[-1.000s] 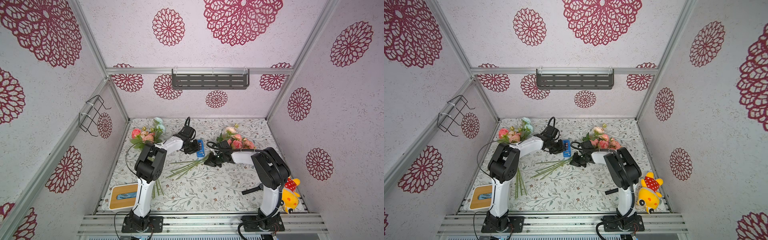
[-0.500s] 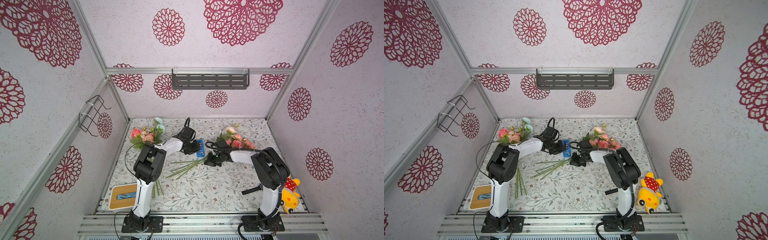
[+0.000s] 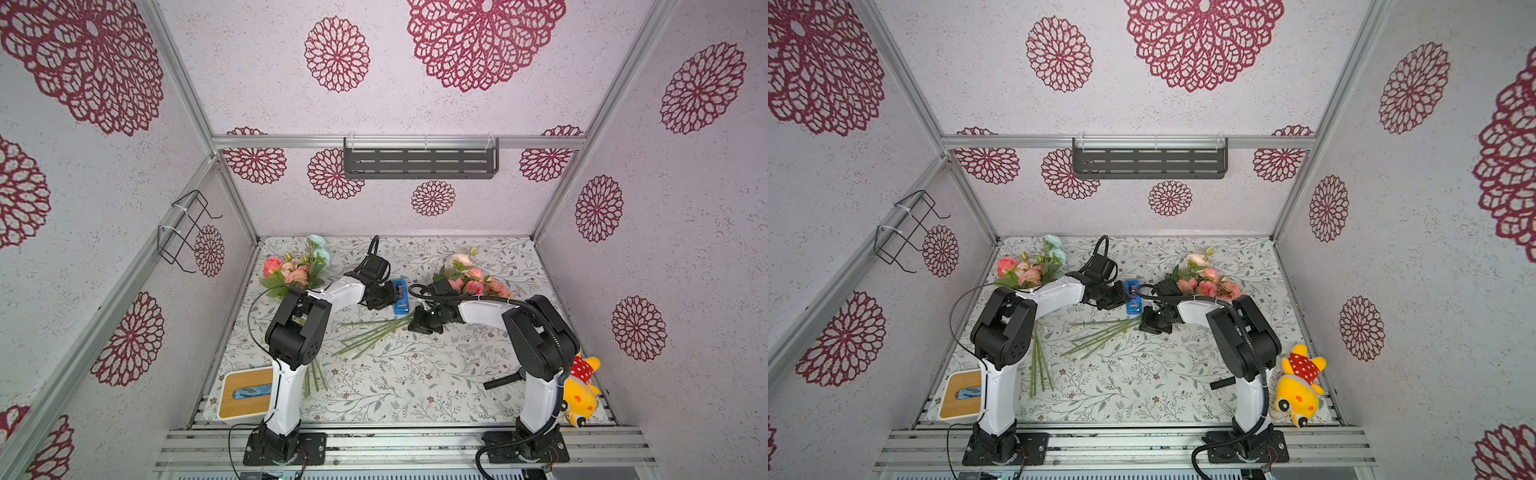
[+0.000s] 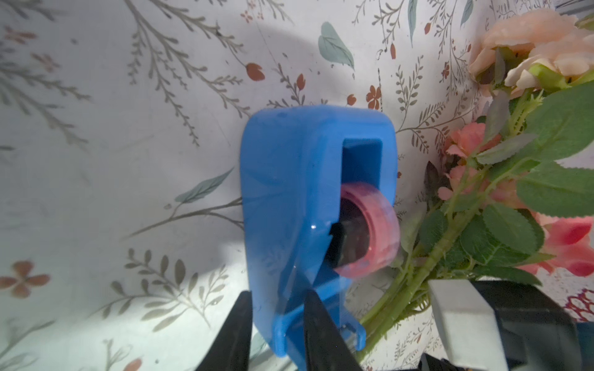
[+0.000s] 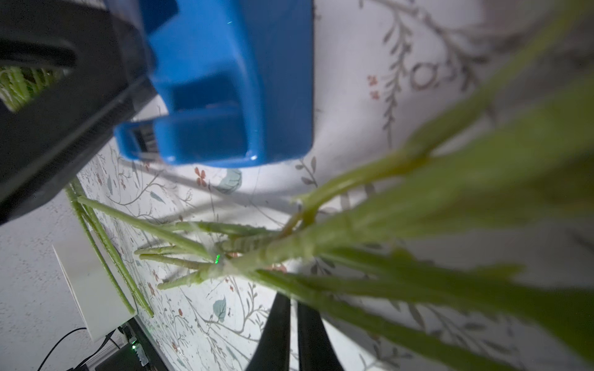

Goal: Wrap bouquets with tape
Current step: Stick the tape to the bouquet.

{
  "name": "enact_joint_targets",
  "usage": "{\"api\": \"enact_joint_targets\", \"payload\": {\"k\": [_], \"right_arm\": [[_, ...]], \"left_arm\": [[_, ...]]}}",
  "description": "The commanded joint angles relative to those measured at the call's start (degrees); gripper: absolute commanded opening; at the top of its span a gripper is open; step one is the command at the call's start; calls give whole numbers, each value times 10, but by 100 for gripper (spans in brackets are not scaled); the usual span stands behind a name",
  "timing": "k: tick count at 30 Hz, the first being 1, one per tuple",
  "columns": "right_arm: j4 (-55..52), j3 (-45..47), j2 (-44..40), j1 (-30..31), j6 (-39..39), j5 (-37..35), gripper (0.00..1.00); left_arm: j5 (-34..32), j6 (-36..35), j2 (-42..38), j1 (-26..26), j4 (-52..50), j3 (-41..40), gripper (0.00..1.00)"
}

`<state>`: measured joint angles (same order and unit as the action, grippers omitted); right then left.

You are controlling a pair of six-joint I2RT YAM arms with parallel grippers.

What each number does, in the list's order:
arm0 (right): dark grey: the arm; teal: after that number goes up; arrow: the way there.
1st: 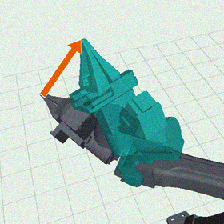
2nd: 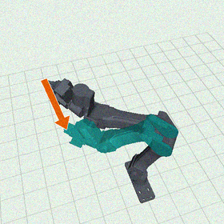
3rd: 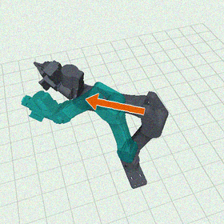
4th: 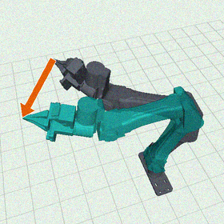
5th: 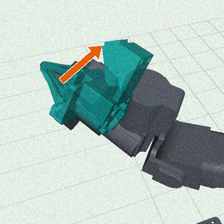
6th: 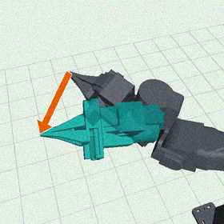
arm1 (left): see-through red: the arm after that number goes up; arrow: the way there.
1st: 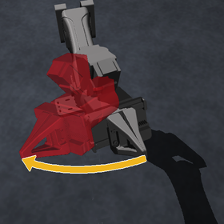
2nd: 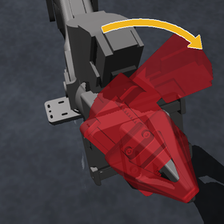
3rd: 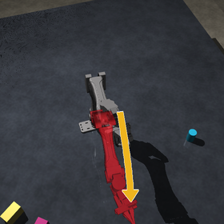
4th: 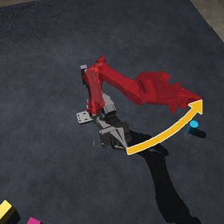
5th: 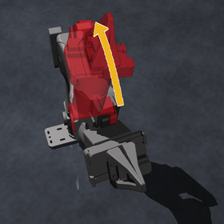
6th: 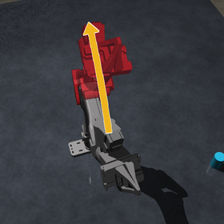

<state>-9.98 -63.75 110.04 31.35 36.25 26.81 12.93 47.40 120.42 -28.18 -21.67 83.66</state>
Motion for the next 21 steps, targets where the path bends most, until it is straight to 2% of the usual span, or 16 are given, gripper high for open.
{"api": "enact_joint_targets", "payload": {"k": [1, 6, 10, 12, 14, 15, 17, 18, 21], "right_arm": [[-68, 11, -8, 6, -14, -29, 15], [-75, 13, -22, 7, -22, -28, 17], [-88, 13, -61, 9, -72, -36, 29], [-89, 9, -91, 9, -107, -48, 38], [-88, 2, -127, 9, -146, -74, 51], [-85, 1, -143, 10, -161, -92, 68], [-76, 0, -178, 10, -198, -138, 93], [-72, -1, -191, 10, -213, -158, 99], [-39, -1, -229, 10, -289, -197, 99]], "left_arm": [[-26, 3, -26, 9, 0, -13, 30], [-24, 4, -42, 15, 3, -25, 30], [-12, -8, -72, 20, 29, -49, 31], [9, -12, -105, 25, 60, -69, 34], [41, -32, -121, 31, 81, -79, 38], [59, -48, -125, 33, 81, -78, 40], [75, -83, -133, 34, 67, -70, 43], [75, -100, -138, 35, 55, -65, 46], [98, -158, -152, 40, 43, -70, 58]]}}
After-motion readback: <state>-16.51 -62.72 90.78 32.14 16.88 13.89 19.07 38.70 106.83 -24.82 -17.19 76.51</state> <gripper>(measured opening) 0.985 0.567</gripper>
